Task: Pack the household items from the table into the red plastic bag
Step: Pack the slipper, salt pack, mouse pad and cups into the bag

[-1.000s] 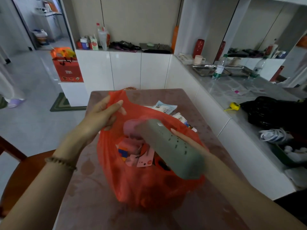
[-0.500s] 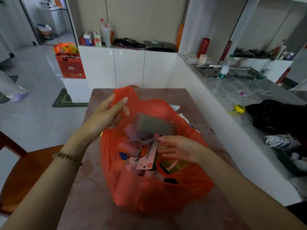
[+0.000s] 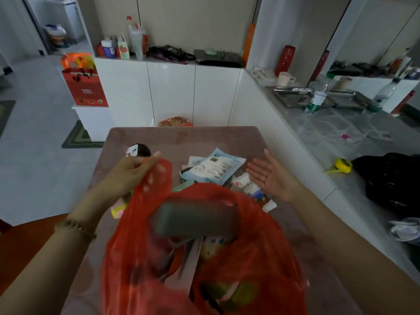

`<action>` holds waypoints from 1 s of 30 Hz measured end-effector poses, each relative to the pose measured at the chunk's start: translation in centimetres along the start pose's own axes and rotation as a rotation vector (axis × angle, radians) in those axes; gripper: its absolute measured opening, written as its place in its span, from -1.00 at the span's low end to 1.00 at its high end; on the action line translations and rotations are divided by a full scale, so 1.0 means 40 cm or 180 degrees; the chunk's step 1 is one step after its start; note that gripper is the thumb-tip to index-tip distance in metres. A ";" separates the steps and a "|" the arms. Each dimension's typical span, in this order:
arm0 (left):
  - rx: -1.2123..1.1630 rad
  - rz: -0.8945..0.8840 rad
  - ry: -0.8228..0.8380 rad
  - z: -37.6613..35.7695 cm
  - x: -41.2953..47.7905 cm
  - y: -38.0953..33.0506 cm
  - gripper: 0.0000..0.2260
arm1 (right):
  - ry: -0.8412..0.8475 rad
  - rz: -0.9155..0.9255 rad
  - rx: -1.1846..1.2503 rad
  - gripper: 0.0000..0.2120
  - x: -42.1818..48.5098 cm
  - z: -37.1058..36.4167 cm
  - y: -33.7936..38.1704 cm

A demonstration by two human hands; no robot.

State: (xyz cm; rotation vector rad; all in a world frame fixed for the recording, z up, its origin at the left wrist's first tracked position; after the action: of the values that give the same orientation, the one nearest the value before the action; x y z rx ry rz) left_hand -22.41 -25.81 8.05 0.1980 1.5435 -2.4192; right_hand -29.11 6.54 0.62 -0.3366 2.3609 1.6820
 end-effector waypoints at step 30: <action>0.0069 0.1169 0.0824 -0.116 0.220 0.178 -0.29 | -0.0126 -0.0424 -0.3170 -0.31 0.638 -0.064 -0.379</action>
State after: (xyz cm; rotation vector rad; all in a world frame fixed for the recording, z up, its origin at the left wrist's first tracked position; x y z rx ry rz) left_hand -28.87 -25.74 -2.35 0.7551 1.4280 -2.1825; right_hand -48.72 -2.14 -20.08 -0.5754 1.2505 2.6112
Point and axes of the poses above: each hand's wrist, its own x-axis towards the middle knuckle, its own z-axis out of the back of the hand, y = z × x, the point moved 8 cm from there along x, towards the middle knuckle, and after that the axes turned 9 degrees about z, right-handed, at the moved point
